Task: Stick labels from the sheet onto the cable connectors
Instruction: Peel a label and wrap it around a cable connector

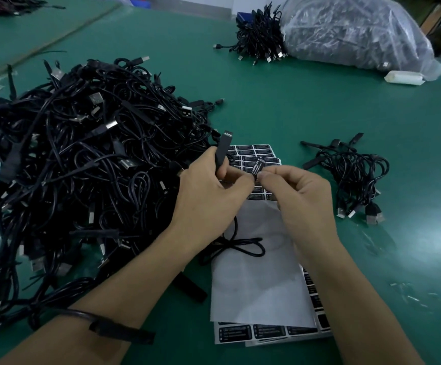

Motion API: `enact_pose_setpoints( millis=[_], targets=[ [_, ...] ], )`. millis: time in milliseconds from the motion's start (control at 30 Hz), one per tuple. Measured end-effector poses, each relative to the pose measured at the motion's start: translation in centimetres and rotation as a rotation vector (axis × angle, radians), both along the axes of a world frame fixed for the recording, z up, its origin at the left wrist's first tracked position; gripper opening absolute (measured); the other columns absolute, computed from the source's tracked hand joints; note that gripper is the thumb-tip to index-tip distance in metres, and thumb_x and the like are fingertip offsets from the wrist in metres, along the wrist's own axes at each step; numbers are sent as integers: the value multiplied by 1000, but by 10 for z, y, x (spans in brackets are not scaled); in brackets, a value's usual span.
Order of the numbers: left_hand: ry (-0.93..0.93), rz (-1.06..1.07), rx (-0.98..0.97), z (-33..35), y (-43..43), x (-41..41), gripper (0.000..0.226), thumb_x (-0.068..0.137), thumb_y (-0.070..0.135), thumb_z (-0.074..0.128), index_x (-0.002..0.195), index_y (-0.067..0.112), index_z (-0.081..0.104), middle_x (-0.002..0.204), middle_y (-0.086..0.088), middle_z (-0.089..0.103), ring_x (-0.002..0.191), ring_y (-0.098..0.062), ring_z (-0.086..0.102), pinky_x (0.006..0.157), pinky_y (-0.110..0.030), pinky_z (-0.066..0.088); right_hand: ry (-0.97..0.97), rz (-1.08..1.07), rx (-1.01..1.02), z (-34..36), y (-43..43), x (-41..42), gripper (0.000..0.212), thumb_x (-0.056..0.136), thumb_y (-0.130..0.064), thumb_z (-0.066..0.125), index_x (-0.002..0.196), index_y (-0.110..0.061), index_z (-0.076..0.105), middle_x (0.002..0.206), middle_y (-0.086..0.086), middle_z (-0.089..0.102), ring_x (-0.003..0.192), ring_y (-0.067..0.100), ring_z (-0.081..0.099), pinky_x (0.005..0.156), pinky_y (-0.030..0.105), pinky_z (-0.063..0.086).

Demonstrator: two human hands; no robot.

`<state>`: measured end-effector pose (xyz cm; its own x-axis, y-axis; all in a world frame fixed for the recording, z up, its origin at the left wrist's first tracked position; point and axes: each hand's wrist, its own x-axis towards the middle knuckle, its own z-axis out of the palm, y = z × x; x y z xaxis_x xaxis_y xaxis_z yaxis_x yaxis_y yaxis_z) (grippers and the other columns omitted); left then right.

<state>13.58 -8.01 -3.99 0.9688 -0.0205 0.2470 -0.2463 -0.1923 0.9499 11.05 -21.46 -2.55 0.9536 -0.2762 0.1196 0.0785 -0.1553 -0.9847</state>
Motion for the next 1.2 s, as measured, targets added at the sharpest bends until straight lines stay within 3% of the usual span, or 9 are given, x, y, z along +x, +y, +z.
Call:
enact_pose_setpoints(
  millis=[167,333,567,700,733,800,933,1067,1200],
  targets=[
    [1,-21,-14,2,1,1,37,75,18,69,72,22,32,75,-3,73,79,-32,69,79,-54,58,14,21,25,-2,-2,1,26,86,-8,71,67,-25,77,57,-16,64,49,-4,51,52,8,40],
    [-8,-41,-24,1,1,2,37,75,16,68,72,22,31,73,0,72,76,-28,68,76,-47,59,-4,-22,-18,-4,-1,1,14,83,-17,76,73,-27,78,71,-10,74,63,-3,63,61,9,47],
    [-16,-54,-34,-2,2,3,39,77,14,69,71,22,31,72,-1,72,76,-32,66,74,-43,57,-1,5,-22,-3,-2,3,24,86,-15,74,65,-27,76,56,-15,64,50,-4,50,53,9,41],
    [-35,-50,-11,-3,1,3,38,83,22,69,69,21,33,58,10,59,62,-11,57,64,-26,53,-11,-13,-21,-4,-2,3,23,88,-13,71,66,-21,73,53,-16,57,49,-3,42,51,11,39],
    [-42,-57,-13,-3,1,2,35,86,28,65,69,19,35,57,12,55,61,-10,56,65,-29,55,-17,-33,-10,-4,-2,3,23,88,-14,71,66,-21,73,56,-14,59,52,-1,45,53,11,41],
    [-6,-97,-27,-2,1,1,33,90,41,52,75,11,49,68,8,68,71,-12,67,76,-44,58,-39,-86,15,-5,-3,3,22,89,-16,71,68,-20,73,62,-9,61,58,4,47,56,13,43],
    [85,-138,92,-2,3,-1,52,88,52,28,76,27,71,87,7,76,96,-11,67,98,-46,47,-113,-126,77,-2,-6,3,12,93,-17,68,90,-28,72,69,-16,63,62,2,52,60,16,45],
    [78,-190,177,0,2,-3,47,88,51,27,78,23,63,78,15,74,83,-7,69,88,-47,52,-170,17,147,-1,-1,1,39,88,-20,70,122,-36,58,89,-14,72,85,1,67,78,16,52],
    [36,-228,297,1,2,-3,38,95,44,34,73,28,61,76,21,72,80,-7,69,82,-45,54,-209,57,115,0,0,-1,46,87,-6,73,122,-31,57,82,-9,74,79,2,69,74,16,53]
  ],
)
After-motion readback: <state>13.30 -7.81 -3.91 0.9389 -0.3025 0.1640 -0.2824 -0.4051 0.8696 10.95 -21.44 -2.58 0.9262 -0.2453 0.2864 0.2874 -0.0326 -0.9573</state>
